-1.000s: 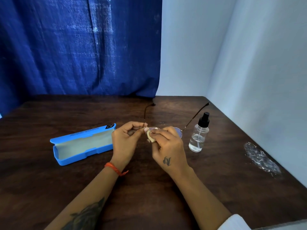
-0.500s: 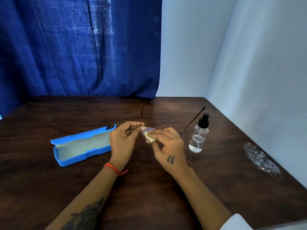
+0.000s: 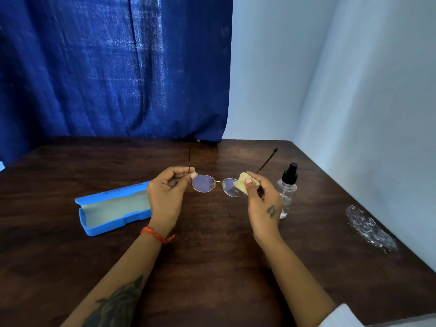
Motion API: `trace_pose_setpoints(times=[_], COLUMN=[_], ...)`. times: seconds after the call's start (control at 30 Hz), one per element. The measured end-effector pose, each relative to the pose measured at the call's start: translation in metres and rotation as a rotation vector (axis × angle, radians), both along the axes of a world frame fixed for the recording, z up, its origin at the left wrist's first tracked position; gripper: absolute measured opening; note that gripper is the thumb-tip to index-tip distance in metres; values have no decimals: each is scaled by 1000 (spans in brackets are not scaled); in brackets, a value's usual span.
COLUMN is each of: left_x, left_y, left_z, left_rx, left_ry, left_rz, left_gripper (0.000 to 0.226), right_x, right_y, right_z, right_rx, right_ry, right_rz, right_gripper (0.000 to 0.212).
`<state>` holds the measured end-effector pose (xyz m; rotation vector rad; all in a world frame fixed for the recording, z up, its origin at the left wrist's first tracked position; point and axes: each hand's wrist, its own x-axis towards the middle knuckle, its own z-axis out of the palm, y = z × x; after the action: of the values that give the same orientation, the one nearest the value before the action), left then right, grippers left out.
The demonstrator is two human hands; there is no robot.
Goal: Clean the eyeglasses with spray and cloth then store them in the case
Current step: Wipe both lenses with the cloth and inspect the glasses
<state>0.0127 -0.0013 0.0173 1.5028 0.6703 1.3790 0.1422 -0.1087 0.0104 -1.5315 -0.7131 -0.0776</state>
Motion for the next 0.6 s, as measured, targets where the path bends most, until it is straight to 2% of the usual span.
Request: trace_pose_setpoints(times=[0.07, 0.17, 0.3, 0.37, 0.43, 0.5, 0.6], left_x=[0, 2, 8, 10, 14, 18, 20], left_y=[-1, -9, -14, -17, -22, -26, -29], left_z=[2, 4, 3, 2, -1, -4, -6], left_rx=[-51, -250, -679, -877, -942, -903, -813], left_ry=[-62, -216, -507, -650, -642, -534, -406], left_rz=[-43, -218, -425, -523, -607, -653, -624], left_gripper=[15, 15, 31, 33, 38, 43, 36], right_x=[0, 0, 1, 0, -2, -3, -2], right_y=[-1, -2, -3, -4, -3, -3, -3], right_z=[0, 1, 3, 4, 5, 6, 6], right_rx=[-8, 1, 36, 57, 61, 58, 44], right_ry=[-39, -87, -82, -79, -108, -125, -127], right_rz=[-30, -71, -103, -101, -106, -106, -89], right_gripper=[17, 16, 16, 16, 16, 16, 17])
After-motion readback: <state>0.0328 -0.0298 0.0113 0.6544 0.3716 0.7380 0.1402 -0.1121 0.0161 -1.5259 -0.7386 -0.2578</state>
